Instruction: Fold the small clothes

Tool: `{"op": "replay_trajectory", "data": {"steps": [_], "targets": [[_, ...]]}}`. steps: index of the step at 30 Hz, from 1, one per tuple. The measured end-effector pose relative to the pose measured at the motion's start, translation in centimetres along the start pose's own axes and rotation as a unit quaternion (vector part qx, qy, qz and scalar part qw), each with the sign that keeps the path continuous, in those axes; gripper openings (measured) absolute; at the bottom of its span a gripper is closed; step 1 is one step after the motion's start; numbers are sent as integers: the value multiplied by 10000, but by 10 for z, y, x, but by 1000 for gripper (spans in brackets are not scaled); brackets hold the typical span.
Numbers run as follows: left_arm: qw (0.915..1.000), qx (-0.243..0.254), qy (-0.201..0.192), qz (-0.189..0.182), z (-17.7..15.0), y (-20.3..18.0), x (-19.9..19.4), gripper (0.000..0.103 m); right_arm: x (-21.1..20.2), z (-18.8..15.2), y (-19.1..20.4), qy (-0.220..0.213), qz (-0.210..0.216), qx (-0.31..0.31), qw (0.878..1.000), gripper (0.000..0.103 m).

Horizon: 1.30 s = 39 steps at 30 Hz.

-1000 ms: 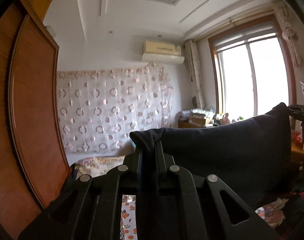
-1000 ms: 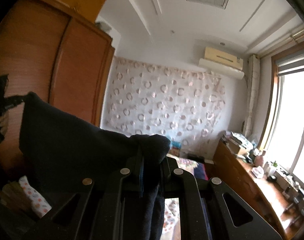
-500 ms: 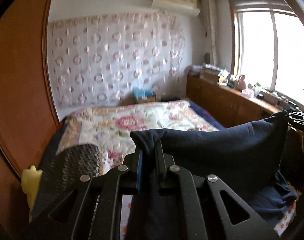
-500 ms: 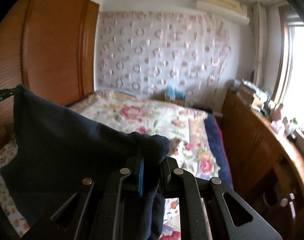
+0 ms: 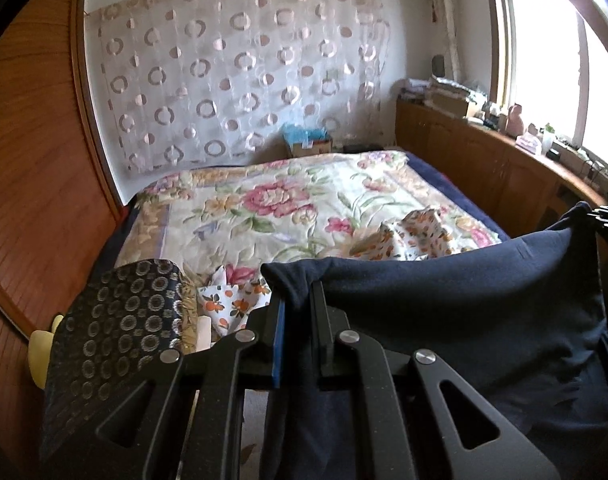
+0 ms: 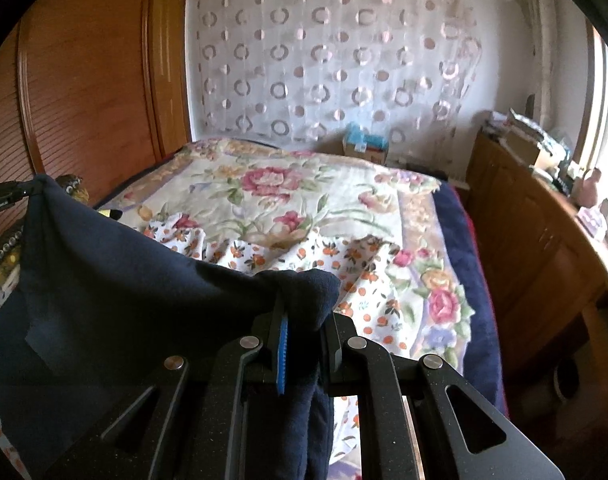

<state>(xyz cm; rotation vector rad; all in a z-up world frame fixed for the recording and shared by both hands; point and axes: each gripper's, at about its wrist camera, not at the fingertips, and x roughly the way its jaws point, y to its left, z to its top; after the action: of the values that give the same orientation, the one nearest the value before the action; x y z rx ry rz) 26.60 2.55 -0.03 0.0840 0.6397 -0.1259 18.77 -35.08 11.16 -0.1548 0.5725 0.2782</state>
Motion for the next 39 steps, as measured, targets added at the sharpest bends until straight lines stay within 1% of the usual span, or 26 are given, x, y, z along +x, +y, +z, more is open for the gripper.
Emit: {"op": "replay_trajectory", "data": {"steps": [5, 9, 10, 12, 13, 14, 15, 16, 17, 18, 20, 21, 25, 30, 35, 39], "targets": [[9999, 28, 150, 26, 0, 2, 16, 12, 14, 2, -6, 162, 38, 43, 9999, 12], [9997, 66, 216, -32, 0, 0, 19, 15, 24, 3, -6, 284, 27, 85, 9996, 12], [9997, 46, 238, -62, 1, 1, 20, 18, 27, 2, -5, 319, 23, 111, 9994, 12], [9996, 68, 247, -88, 0, -2, 16, 28, 25, 4, -4, 381, 3, 132, 9992, 21], [9997, 104, 209, -121, -1, -5, 10, 40, 23, 3, -3, 411, -24, 117, 9991, 27], [9996, 124, 177, -155, -3, -8, 6, 48, 21, 3, -1, 432, -61, 101, 9990, 30], [9996, 147, 161, -201, -6, -10, 1, 51, 16, 3, 0, 417, -90, 101, 9990, 37], [9994, 168, 171, -249, -10, -13, -4, 59, 15, 3, 1, 388, -99, 108, 9991, 44], [9992, 182, 182, -299, -13, -16, -9, 66, 5, 2, 2, 362, -110, 133, 9992, 45], [9990, 183, 167, -372, -19, -19, -17, 67, 2, -2, 3, 360, -116, 161, 9992, 45], [9987, 136, 194, -448, -28, -22, -25, 70, -18, -9, 7, 376, -122, 247, 9989, 45], [9984, 122, 232, -494, -36, -25, -30, 70, -20, -13, 10, 376, -130, 281, 9988, 45], [9984, 124, 352, -420, -59, -33, -40, 71, -51, -37, 18, 392, -127, 456, 9981, 45], [9976, 232, 514, -400, -84, -44, -43, 70, -78, -67, 27, 565, -171, 651, 9961, 45], [9960, 229, 675, -546, -100, -53, -44, 71, -93, -99, 26, 838, -202, 995, 9913, 45], [9943, 195, 856, -608, -112, -55, -40, 71, -99, -108, 23, 1000, -162, 1237, 9871, 45]]}}
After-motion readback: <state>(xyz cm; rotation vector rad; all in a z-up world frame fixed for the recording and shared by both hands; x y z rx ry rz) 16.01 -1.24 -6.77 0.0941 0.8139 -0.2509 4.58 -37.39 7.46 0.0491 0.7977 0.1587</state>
